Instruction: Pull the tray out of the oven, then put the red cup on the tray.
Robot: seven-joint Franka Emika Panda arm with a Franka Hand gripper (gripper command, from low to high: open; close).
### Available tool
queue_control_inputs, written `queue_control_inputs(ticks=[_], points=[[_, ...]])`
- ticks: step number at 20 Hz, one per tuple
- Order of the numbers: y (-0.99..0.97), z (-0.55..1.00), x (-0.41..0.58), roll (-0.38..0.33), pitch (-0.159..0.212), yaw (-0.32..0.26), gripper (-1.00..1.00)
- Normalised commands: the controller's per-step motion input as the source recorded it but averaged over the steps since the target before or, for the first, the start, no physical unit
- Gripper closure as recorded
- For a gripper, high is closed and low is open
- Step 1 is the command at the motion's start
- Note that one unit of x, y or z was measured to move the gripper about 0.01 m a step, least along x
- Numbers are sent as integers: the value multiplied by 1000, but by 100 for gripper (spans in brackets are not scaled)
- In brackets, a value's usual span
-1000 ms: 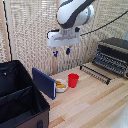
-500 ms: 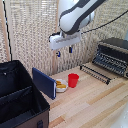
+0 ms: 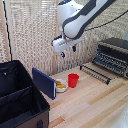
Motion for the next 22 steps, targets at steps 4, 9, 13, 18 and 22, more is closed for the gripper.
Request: queue_control_inputs(ticks=[4,9,13,18,22], points=[[-199,-91,24,-336,10,134,-100],[-208,-98,46,-340,17,124,-100],[-209,-88,34,-343,13,122,-100],[-284,-34,0,-332,0,111,-100],[-421,0,0,-284,0,105,-100]])
